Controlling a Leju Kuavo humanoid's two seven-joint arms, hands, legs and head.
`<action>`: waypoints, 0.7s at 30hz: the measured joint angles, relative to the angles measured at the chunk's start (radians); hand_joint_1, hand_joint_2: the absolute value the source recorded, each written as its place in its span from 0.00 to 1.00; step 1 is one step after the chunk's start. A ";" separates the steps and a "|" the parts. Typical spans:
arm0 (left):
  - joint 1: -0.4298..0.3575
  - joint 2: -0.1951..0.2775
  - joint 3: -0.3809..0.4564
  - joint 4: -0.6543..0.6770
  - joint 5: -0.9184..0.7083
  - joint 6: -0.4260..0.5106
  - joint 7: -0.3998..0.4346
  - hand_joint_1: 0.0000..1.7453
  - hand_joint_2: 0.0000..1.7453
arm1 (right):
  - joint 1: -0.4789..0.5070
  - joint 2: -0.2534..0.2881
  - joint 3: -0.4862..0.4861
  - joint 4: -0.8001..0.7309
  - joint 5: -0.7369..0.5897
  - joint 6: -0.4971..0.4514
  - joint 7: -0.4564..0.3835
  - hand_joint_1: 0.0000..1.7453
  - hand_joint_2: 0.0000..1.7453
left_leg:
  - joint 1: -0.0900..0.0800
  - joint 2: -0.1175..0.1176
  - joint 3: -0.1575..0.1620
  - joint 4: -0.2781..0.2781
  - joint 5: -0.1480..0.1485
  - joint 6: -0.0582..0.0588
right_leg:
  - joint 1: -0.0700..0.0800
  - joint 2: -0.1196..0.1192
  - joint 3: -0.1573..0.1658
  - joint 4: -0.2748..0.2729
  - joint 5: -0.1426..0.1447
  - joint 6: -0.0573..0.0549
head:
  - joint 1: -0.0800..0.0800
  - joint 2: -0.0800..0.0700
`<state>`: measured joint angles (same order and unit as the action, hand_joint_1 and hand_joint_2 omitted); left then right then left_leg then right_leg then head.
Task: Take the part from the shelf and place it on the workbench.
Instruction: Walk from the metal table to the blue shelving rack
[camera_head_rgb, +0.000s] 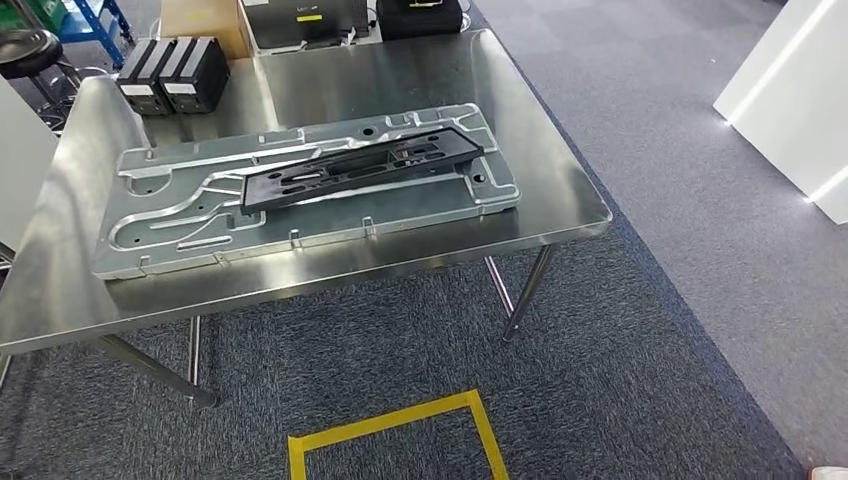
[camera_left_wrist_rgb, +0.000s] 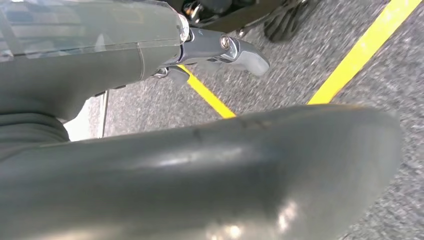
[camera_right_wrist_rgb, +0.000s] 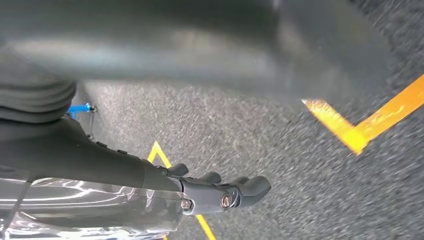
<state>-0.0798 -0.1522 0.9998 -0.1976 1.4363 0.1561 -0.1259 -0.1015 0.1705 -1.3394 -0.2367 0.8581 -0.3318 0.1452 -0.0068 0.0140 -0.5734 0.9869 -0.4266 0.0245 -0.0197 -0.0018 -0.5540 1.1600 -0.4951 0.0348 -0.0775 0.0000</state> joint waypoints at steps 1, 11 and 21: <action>0.000 0.000 0.000 0.000 0.000 0.001 0.000 0.00 0.00 | -0.002 0.000 -0.002 0.003 -0.005 0.054 0.034 0.00 1.00 | -0.001 0.000 -0.011 0.006 0.007 -0.005 | 0.002 0.000 0.054 -0.074 -0.011 -0.005 | 0.000 0.000; 0.017 0.008 -0.014 0.000 0.000 -0.015 0.076 0.00 0.00 | -0.006 0.000 0.008 0.017 0.058 0.149 -0.123 0.00 0.75 | 0.010 -0.005 -0.098 0.270 -0.176 -0.050 | 0.012 -0.013 0.024 -0.182 0.029 -0.056 | 0.000 0.000; -0.013 0.042 -0.066 -0.001 0.000 0.011 0.065 0.00 0.00 | -0.012 0.027 0.179 0.029 0.283 0.033 -0.027 0.00 1.00 | 0.005 -0.005 0.118 -0.004 -0.098 -0.009 | 0.013 -0.013 -0.089 -0.130 0.098 -0.015 | 0.000 0.000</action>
<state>-0.0931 -0.1101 0.9342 -0.1985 1.4363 0.1672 -0.0611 -0.1136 0.1979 -1.1601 -0.2077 1.1410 -0.2992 0.1181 -0.0020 0.0088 -0.4554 0.9826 -0.5245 0.0155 -0.0072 -0.0146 -0.6434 1.0299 -0.3971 0.0202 -0.0779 0.0000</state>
